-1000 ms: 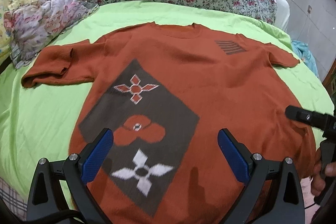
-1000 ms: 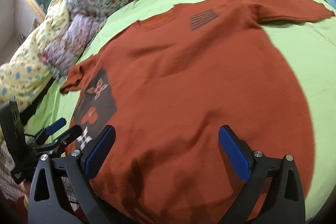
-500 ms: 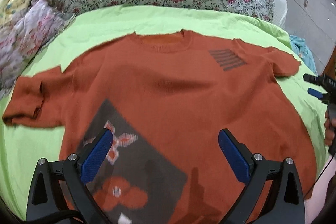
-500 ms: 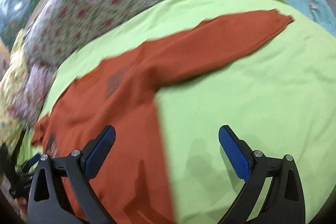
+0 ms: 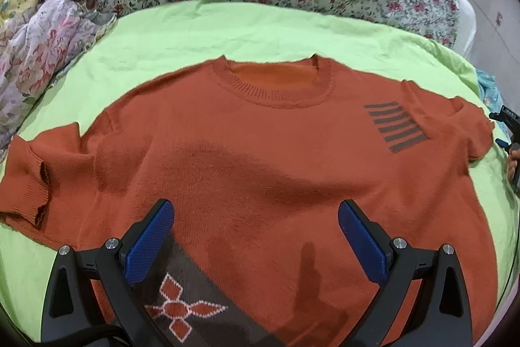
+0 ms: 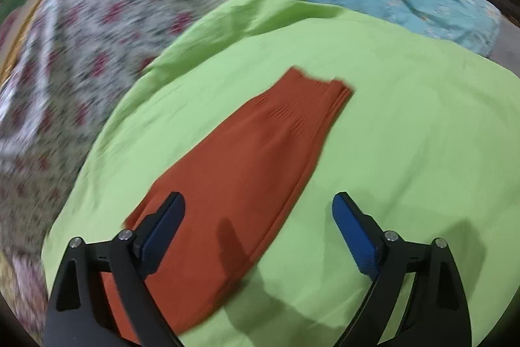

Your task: Fold small clothes

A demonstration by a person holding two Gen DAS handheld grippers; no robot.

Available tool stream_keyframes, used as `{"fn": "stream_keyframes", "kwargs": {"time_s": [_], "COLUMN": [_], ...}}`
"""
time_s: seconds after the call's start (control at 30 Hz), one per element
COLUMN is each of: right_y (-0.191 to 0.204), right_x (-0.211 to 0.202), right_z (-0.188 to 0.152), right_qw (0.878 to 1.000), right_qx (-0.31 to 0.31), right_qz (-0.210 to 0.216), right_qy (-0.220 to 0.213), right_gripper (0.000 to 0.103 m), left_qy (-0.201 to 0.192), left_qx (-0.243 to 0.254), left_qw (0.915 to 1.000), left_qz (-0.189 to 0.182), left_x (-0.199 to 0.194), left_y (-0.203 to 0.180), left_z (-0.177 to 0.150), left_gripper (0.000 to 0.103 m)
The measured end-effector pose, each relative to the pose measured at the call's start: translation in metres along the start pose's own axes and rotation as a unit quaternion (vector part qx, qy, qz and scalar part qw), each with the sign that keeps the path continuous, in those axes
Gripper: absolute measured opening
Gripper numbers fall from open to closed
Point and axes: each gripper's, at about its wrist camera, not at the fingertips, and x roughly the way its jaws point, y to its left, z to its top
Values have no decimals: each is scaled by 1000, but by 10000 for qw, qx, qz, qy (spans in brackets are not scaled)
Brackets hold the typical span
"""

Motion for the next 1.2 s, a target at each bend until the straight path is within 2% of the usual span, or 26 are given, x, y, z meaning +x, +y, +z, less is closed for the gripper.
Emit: {"fn": "stream_keyframes", "kwargs": {"time_s": [0.07, 0.13, 0.17, 0.2, 0.27, 0.3, 0.4, 0.53, 0.6, 0.67, 0.83, 0.97, 1.07, 1.2], "right_y": [-4, -10, -15, -15, -12, -13, 7, 72, 122, 161, 262, 321, 347, 364], "right_x": [14, 26, 27, 29, 37, 36, 12, -37, -65, -81, -92, -74, -60, -44], "right_z": [10, 19, 23, 25, 29, 29, 21, -3, -28, -54, -148, -222, -268, -307], "right_qw": [9998, 9998, 9997, 9994, 9985, 9992, 9996, 9923, 9798, 9665, 9154, 8793, 8619, 8453], "right_qx": [24, 117, 129, 108, 105, 194, 93, -488, -947, -1293, -1995, -2173, -2254, -2257], "right_qz": [-171, -147, -190, -290, -533, -361, 121, 1074, 1742, 2215, 3388, 3892, 4024, 4114], "right_qy": [29, -3, -91, -137, -86, -15, -222, -370, -257, -80, 858, 1679, 2108, 2554], "right_gripper": [83, 79, 68, 43, 9, 8, 7, 7, 7, 7, 7, 7, 7, 7], "left_qy": [63, 106, 123, 131, 141, 141, 174, 89, 49, 17, -72, -132, -166, -191], "left_qx": [-23, -49, -62, -73, -84, -91, -174, -298, -397, -465, -651, -833, -931, -1033], "left_qw": [10000, 9999, 9999, 9999, 9999, 9999, 9997, 9995, 9992, 9988, 9977, 9961, 9951, 9936], "left_qz": [23, 17, 13, 0, -7, 0, -36, -53, -99, -130, -189, -272, -303, -426], "left_x": [7, 12, 14, 16, 18, 18, 17, 5, -3, -10, -30, -43, -50, -54], "left_y": [2, 3, 3, 4, 5, 6, 10, 22, 30, 37, 60, 81, 95, 108], "left_z": [-1, -1, -1, -1, -2, -3, -4, -7, -10, -13, -24, -32, -38, -42], "left_gripper": [101, 101, 101, 101, 101, 101, 101, 101, 101, 101, 101, 101, 101, 101]}}
